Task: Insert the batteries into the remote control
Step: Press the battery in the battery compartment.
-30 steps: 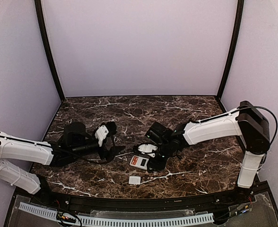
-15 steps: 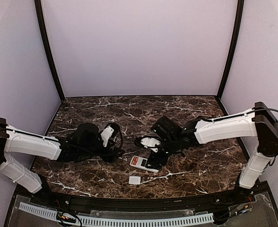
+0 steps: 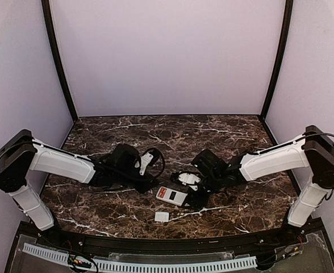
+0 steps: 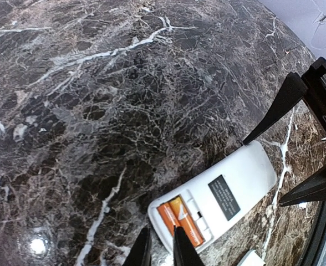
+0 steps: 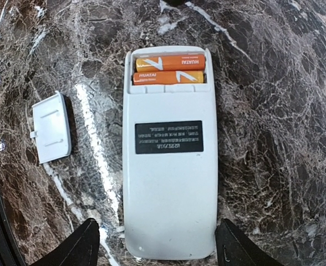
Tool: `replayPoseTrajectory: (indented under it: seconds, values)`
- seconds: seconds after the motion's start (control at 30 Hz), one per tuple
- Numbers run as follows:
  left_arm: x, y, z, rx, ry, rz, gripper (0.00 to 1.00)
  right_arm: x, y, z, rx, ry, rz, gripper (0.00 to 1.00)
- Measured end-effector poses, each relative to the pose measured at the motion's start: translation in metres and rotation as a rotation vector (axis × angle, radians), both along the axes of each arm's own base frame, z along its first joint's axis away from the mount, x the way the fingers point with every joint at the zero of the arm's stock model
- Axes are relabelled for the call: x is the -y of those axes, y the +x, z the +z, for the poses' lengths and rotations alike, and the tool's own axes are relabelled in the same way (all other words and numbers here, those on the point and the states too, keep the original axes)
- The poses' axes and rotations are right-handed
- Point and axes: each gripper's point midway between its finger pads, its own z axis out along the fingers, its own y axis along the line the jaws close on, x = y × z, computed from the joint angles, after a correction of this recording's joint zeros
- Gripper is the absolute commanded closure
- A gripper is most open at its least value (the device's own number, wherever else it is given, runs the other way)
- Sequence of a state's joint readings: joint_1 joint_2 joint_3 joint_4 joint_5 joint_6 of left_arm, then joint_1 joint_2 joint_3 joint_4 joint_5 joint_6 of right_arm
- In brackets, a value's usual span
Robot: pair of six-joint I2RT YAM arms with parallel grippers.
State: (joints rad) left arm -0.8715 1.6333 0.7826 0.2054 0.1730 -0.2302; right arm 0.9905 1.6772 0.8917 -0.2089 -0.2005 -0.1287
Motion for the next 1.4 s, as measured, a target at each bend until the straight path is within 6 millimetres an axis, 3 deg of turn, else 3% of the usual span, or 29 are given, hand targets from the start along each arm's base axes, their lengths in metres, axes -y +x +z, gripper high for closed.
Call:
replayPoseTrajectory:
  seconds: [0.33,0.7,0.93,1.4]
  values:
    - [0.015,-0.014,-0.016,-0.083,0.024,-0.018,0.88,0.001,-0.001,-0.004,0.007,0.044,0.0,0.25]
    - [0.021,-0.013,-0.018,-0.09,0.06,-0.019,0.89,-0.004,0.002,-0.007,0.018,0.056,0.004,0.36]
    - [0.023,-0.018,-0.021,-0.1,0.082,-0.029,0.92,-0.003,0.002,-0.01,0.016,0.051,0.005,0.36]
    - [0.031,-0.007,-0.026,-0.086,0.115,-0.019,0.97,-0.002,0.002,-0.016,0.009,0.037,0.005,0.4]
